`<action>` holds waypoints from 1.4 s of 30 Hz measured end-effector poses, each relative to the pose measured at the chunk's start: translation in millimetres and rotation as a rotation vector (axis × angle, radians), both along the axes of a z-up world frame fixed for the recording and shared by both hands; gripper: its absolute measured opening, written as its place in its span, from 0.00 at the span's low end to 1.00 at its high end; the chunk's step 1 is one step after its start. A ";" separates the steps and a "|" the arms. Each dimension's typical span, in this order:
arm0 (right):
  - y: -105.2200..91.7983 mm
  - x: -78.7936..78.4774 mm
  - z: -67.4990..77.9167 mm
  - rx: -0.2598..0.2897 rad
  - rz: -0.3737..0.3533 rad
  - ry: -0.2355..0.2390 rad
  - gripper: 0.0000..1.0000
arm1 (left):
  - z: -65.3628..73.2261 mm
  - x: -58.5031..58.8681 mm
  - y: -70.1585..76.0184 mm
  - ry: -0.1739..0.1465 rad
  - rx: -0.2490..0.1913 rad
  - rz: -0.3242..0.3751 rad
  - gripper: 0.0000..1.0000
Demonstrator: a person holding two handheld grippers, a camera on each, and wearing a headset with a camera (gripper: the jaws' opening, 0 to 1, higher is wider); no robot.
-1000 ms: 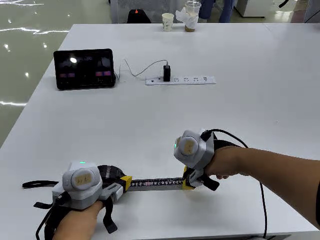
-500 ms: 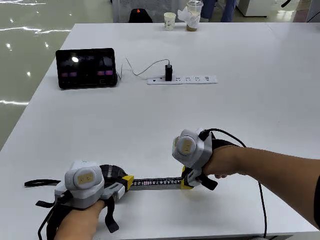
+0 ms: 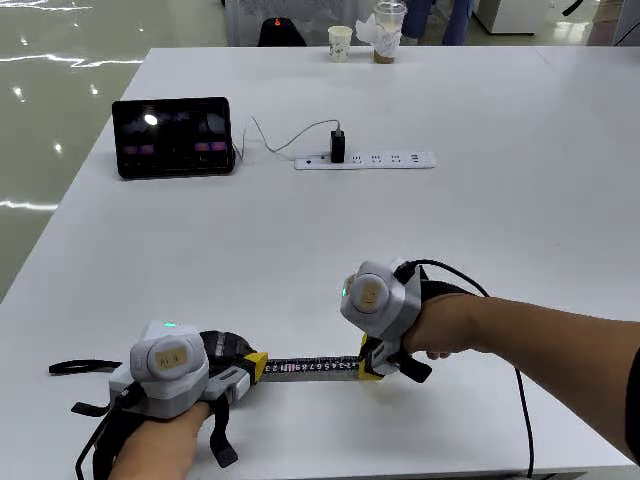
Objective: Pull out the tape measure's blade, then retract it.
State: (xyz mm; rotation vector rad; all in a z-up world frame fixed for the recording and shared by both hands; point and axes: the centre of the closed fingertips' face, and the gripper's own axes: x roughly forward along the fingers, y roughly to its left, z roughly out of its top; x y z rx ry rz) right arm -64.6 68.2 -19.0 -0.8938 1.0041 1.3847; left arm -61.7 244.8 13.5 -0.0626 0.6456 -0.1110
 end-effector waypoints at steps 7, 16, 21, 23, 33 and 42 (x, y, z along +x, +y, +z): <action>1.8 0.1 0.2 0.003 -0.001 0.000 0.11 | -0.1 -0.1 0.2 0.001 0.000 0.000 0.62; 4.7 -0.1 0.1 0.004 -0.001 0.001 0.11 | -0.3 -0.5 0.4 0.006 -0.006 0.001 0.62; 6.8 -0.6 0.5 0.009 -0.005 0.005 0.11 | -0.4 -0.7 0.7 0.013 -0.014 -0.002 0.62; 7.6 -0.7 0.5 0.011 -0.005 0.005 0.11 | -0.4 -0.8 0.6 0.014 -0.017 -0.002 0.62; 13.2 -1.5 1.0 0.025 -0.001 0.006 0.11 | -0.2 -0.8 0.8 0.012 -0.019 0.000 0.62; 17.6 -1.6 0.5 0.043 0.012 0.003 0.11 | -0.2 -0.7 1.0 0.012 -0.023 0.003 0.62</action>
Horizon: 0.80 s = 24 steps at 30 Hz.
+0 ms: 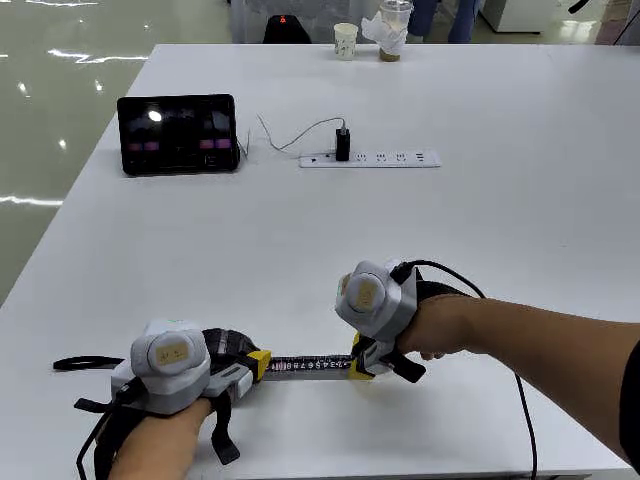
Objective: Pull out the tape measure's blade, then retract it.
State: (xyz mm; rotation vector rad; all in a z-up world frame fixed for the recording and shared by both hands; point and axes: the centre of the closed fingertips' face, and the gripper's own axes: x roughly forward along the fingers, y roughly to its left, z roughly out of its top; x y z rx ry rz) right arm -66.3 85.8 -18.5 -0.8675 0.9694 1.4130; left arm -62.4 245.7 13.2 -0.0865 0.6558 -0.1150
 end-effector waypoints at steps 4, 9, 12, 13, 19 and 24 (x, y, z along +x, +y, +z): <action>1.7 -0.1 -0.1 0.005 0.019 -0.010 0.11 | 0.0 0.1 -0.2 0.000 0.000 0.000 0.62; 4.7 -0.3 0.1 0.022 0.044 -0.020 0.11 | -0.2 0.1 0.0 0.000 0.000 0.000 0.62; 7.2 0.1 0.1 0.044 0.037 -0.014 0.12 | -0.2 0.0 -0.1 0.000 0.000 0.000 0.62; 7.7 0.2 0.1 0.048 0.037 -0.014 0.12 | -0.2 0.1 0.0 0.000 0.000 0.000 0.62; 11.0 0.3 0.1 0.071 0.045 -0.016 0.12 | -0.1 0.1 0.0 0.000 0.000 0.000 0.62; 14.4 0.7 0.4 0.089 0.044 -0.014 0.12 | 0.0 0.2 0.1 0.000 -0.002 0.002 0.62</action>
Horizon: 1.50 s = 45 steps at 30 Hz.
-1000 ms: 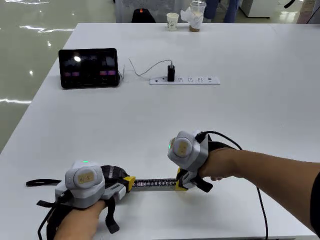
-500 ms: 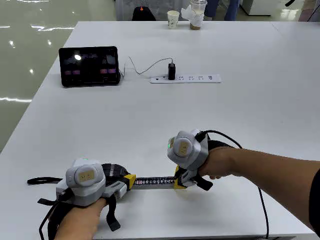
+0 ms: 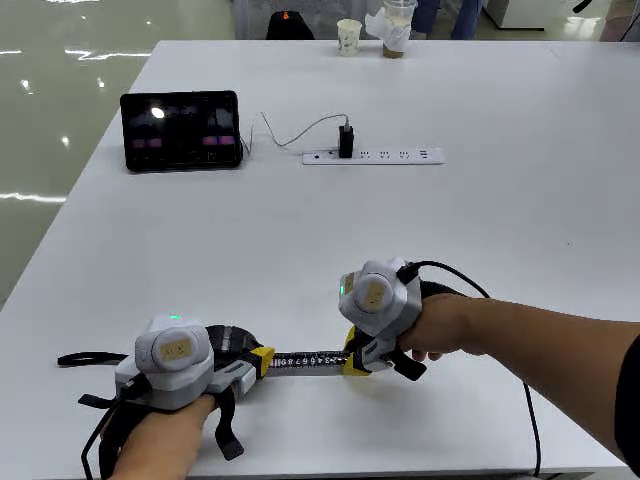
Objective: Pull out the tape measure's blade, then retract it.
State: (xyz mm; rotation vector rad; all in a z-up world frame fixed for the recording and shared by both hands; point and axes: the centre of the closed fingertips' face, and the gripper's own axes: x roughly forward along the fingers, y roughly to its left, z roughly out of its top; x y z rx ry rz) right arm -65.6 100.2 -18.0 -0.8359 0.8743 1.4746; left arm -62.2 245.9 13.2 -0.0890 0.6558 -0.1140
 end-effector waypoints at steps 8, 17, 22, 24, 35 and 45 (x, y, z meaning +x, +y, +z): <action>4.0 0.0 0.3 0.020 -0.005 0.006 0.12 | 0.0 0.2 0.3 0.000 -0.002 0.002 0.62; 6.8 0.3 0.1 0.025 -0.001 0.002 0.11 | 0.1 0.3 0.3 -0.001 -0.005 0.003 0.62; 8.5 0.3 0.0 0.026 -0.001 -0.001 0.11 | 0.4 0.2 0.4 -0.001 -0.010 0.004 0.62; 9.1 0.3 -0.1 0.028 -0.002 -0.001 0.11 | 0.5 0.4 0.4 -0.002 -0.012 0.005 0.62; 14.3 -1.0 0.1 0.035 -0.003 -0.003 0.11 | 0.3 0.7 1.6 -0.002 -0.024 0.010 0.62; 17.2 -1.5 0.6 0.041 -0.009 0.001 0.11 | 0.2 1.0 1.3 -0.003 -0.030 0.014 0.62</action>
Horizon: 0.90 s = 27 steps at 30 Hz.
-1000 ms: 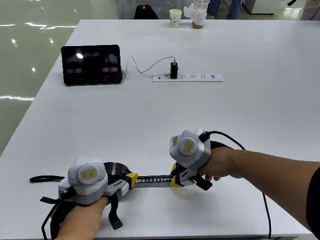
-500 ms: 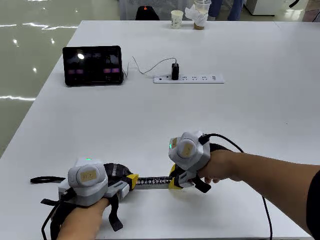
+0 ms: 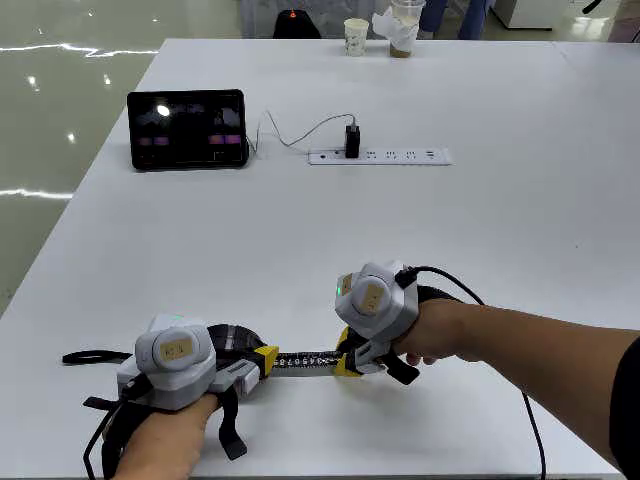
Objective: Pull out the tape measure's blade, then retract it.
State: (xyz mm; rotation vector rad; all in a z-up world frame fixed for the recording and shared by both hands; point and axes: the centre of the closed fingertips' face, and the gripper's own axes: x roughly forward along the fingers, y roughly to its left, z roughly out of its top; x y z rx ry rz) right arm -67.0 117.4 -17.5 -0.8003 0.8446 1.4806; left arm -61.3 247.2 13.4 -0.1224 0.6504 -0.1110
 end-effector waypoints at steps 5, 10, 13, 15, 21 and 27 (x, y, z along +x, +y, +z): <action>2.1 0.0 0.0 0.003 -0.004 0.001 0.11 | -0.2 0.2 0.3 0.000 -0.001 0.001 0.62; 3.7 0.1 0.2 0.005 -0.005 0.002 0.11 | -0.2 0.2 0.4 -0.001 -0.001 0.001 0.62; 4.7 0.2 0.2 0.007 -0.007 0.004 0.11 | -0.1 0.1 0.3 -0.001 -0.002 0.001 0.62; 5.7 0.1 0.3 0.010 -0.009 0.005 0.11 | 0.0 -0.1 0.4 -0.001 -0.003 0.001 0.62; 8.7 -0.1 0.4 0.016 -0.009 0.006 0.12 | 0.0 -0.1 0.7 -0.002 -0.002 0.001 0.62; 11.2 -1.3 0.3 0.031 0.019 -0.008 0.12 | -0.1 -0.2 0.6 -0.002 -0.002 0.000 0.62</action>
